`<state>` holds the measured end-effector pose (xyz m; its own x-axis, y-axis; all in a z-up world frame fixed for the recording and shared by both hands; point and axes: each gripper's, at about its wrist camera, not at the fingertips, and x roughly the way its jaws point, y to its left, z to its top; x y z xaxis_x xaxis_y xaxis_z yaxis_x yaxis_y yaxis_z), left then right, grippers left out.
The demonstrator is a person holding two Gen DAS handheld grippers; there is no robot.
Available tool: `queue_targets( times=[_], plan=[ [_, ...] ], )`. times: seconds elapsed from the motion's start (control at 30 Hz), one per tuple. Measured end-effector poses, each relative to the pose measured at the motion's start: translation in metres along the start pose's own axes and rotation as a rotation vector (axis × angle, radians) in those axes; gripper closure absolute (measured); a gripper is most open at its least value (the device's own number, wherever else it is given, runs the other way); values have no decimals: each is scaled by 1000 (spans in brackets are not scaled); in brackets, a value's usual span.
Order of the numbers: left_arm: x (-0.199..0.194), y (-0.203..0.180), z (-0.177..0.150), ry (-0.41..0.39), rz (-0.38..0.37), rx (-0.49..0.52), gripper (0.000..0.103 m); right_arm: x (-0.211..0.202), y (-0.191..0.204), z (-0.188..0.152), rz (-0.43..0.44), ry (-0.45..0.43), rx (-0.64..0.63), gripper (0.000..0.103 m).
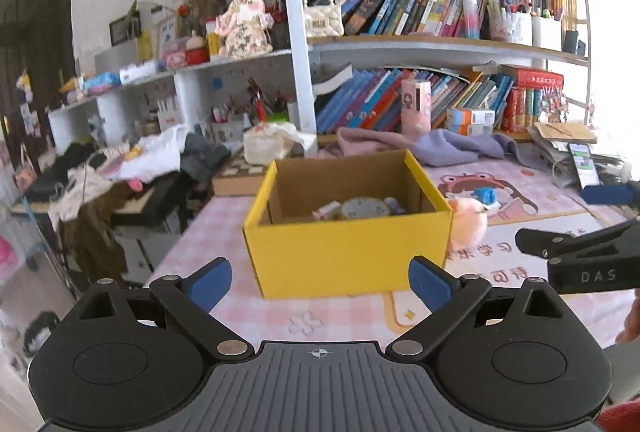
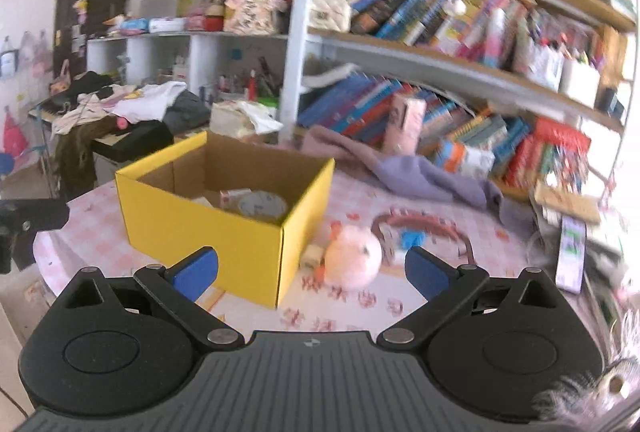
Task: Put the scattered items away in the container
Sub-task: 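Withdraw both open grippers up and away from the yellow box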
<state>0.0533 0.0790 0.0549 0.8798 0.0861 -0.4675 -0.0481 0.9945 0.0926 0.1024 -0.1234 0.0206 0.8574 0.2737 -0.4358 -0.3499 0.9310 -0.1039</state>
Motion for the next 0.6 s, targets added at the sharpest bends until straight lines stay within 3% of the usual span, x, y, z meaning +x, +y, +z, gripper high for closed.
queue_targets(
  times=[0.23,0.3,0.6],
  plan=[
    [1,-5,-20,85,-8,-16,6,-8,1,-17,11,65,70,6],
    [2,-7,-26,108,-34,-24,6,-11,5,-23,14,88,68,16],
    [7,-29,-31,125,-155,35,6,-26,1,-38,-15,119,78,17]
  ],
)
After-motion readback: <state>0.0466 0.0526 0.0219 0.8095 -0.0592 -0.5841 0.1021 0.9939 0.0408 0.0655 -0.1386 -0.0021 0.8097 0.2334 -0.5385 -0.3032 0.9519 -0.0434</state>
